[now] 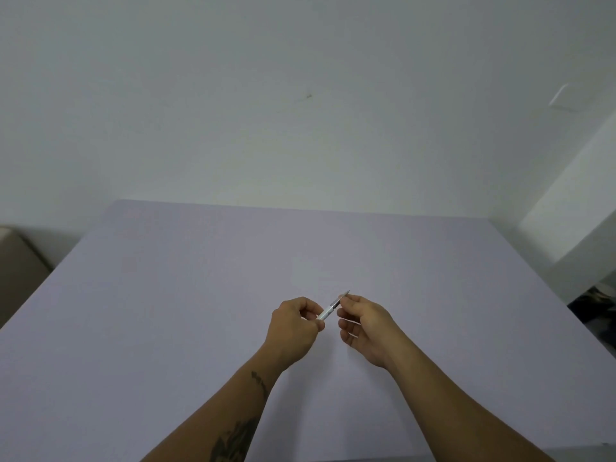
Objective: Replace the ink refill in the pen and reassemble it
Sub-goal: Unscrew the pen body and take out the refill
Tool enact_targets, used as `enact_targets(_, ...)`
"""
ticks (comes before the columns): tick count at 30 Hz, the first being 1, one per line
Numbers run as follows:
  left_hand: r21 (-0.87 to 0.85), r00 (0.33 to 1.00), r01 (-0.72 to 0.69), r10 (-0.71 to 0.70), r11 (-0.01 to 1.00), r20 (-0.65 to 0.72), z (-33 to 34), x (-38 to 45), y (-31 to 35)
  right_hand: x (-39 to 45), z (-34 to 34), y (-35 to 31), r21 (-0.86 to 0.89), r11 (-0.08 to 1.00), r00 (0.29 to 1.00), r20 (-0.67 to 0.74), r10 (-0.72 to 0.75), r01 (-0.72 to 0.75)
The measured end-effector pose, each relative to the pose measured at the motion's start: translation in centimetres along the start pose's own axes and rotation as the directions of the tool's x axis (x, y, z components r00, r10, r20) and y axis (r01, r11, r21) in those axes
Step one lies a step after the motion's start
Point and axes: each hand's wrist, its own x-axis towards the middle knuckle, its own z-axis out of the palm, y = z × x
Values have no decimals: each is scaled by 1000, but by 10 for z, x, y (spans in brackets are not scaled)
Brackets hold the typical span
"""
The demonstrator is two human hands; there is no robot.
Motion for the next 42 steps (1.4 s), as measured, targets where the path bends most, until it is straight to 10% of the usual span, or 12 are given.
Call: enact_targets(42,-7,1000,-11,11,1000,18,3,-15,-4,-11,-11,10,-60,997,998,46,-36,38)
